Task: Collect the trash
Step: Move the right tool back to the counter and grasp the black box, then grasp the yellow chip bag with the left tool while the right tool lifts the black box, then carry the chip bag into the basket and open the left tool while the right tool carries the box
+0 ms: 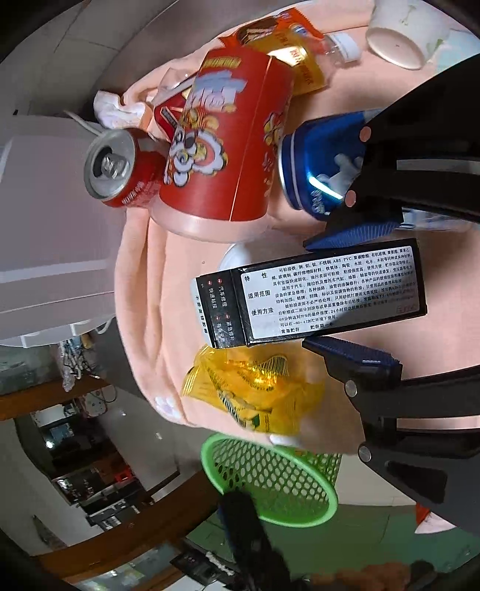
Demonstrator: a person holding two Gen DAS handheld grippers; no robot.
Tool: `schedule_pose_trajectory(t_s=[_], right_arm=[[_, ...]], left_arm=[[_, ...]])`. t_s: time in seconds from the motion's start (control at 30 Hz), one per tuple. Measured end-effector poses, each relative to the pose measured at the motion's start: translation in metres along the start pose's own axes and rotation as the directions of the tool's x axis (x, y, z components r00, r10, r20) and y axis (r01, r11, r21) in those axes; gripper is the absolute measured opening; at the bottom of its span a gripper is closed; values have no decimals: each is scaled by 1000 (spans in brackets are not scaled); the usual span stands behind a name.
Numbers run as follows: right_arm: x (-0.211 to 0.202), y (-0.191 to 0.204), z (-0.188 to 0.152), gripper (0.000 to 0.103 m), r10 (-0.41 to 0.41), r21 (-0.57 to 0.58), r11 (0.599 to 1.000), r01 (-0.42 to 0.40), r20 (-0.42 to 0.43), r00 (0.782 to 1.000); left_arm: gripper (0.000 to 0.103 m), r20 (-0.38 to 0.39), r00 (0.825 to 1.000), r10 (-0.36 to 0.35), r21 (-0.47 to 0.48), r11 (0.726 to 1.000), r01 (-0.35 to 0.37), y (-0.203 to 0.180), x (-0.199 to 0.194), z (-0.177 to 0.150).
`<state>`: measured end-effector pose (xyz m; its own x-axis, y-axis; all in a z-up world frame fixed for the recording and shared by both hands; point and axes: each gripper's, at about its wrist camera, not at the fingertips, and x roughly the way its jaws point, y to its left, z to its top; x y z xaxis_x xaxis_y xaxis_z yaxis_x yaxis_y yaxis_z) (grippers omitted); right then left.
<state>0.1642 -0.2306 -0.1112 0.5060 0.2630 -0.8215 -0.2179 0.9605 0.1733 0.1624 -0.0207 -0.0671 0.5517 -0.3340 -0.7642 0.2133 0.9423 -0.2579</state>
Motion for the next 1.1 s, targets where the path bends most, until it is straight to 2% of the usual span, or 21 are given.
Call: schedule_pose_trajectory(t_s=[0.17,0.4,0.47,0.53,0.57,0.63,0.8,1.1], right_arm=[[-21,-2,-7,46,11,18,1000,-12,38,999],[-40,-10,-15,46,11,46,999,-14,69,998],[-43,-11,-17,46,12,53,998,-16,73,997],[-45,-11,-19,46,11,59,998,-15,76,997],[-45,-11,-20,46,13,60,998,-18,77,997],[-47,-9,-22,46,17,62,998,-22,79,997],[-49,-2,-25,46,31,62,997,-36,86,996],[-52,23,-25,46,74,30,997,-78,97,993]], left_arm=[[74,-41,999,-17,27,999,18,-18,28,7],[72,-115,993,-27,12,1000,29,-21,67,10],[62,-133,991,-36,11,999,38,-21,74,10],[42,-154,986,-60,-10,998,59,-19,80,10],[38,-158,985,-70,-19,997,68,-18,81,9],[29,-152,985,-84,-23,996,81,-16,79,7],[22,-106,990,-92,-16,996,91,-13,57,2],[21,-5,999,-50,-46,998,50,19,-1,-9]])
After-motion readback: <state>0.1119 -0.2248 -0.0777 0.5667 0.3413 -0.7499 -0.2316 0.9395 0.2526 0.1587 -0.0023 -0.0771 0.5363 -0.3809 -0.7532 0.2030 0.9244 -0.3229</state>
